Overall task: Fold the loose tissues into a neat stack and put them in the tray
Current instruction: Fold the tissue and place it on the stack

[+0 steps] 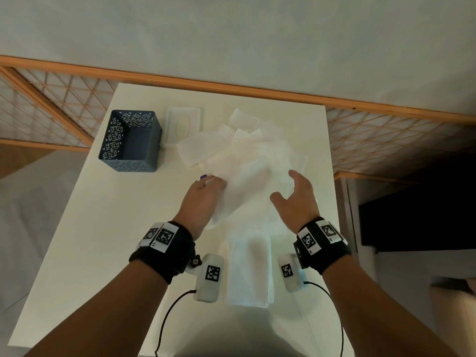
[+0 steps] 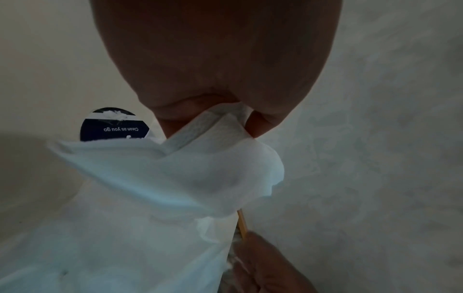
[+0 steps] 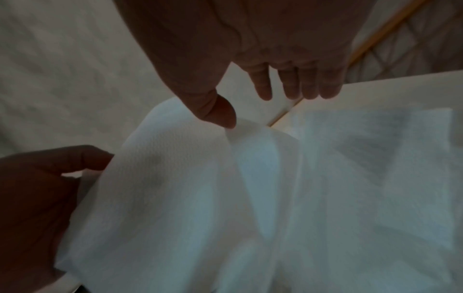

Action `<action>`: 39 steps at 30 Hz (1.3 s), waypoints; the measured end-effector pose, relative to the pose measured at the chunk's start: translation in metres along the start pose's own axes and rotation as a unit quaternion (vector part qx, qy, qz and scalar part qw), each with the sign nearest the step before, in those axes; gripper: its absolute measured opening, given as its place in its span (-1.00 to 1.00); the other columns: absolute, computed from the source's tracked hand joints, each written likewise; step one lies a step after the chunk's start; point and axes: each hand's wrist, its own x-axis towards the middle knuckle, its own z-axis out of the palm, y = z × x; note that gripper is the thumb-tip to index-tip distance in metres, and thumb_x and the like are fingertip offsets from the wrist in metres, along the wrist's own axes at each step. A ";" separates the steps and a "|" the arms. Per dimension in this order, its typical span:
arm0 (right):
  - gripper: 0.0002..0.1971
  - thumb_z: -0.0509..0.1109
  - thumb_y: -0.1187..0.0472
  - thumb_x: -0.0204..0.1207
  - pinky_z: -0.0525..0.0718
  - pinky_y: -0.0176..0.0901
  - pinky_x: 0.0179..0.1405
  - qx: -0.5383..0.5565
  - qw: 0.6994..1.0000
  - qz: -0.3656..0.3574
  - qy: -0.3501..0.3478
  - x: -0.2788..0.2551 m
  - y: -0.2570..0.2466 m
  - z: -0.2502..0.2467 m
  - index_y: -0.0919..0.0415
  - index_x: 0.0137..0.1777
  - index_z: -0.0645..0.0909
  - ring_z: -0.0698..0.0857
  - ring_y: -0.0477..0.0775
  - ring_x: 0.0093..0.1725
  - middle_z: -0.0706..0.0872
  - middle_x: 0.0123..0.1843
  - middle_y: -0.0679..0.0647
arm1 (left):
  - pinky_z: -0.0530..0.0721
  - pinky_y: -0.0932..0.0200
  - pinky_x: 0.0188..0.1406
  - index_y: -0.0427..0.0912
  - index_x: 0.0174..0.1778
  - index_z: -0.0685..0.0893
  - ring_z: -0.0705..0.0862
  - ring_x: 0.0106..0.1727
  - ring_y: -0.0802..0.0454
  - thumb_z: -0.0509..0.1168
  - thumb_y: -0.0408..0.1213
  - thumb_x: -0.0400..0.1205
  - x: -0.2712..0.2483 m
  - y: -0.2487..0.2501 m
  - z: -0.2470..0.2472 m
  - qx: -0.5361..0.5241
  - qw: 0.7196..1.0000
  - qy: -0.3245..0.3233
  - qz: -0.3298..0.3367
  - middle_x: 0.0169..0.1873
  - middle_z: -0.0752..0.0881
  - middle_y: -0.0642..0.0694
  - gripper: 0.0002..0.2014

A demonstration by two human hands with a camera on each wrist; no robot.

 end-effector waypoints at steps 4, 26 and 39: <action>-0.36 0.38 0.20 0.66 0.34 -0.25 0.53 0.059 0.992 -0.096 -0.056 -0.012 -0.022 -0.011 -0.12 0.72 0.36 0.35 -0.22 0.63 0.32 0.76 -0.13 | 0.49 -0.04 -0.11 -0.16 -0.14 0.63 0.60 -0.19 -0.07 0.28 -0.06 0.51 -0.009 0.011 -0.004 0.002 1.000 -0.018 0.012 -0.22 0.58 -0.13 -0.78; -0.84 0.39 0.20 0.76 0.75 0.21 0.17 0.294 0.953 -0.053 -0.054 -0.032 -0.048 -0.015 0.09 0.09 0.83 0.82 0.14 0.04 0.89 0.09 0.18 | 0.82 -0.27 0.17 -0.21 0.36 0.65 0.85 0.08 -0.21 0.30 -0.27 0.82 -0.048 0.024 -0.040 -0.102 0.994 -0.007 0.026 0.18 0.86 -0.28 -0.78; -0.79 0.35 -0.19 0.51 0.59 0.08 -0.24 0.235 0.968 -0.078 0.024 -0.072 -0.064 -0.007 -0.12 -0.07 0.70 0.66 0.18 -0.25 0.74 -0.22 0.15 | 0.75 -0.09 -0.08 -0.12 -0.08 0.77 0.74 -0.13 -0.21 0.32 -0.31 0.80 -0.084 0.008 -0.055 -0.103 0.991 0.017 0.079 -0.10 0.81 -0.26 -0.83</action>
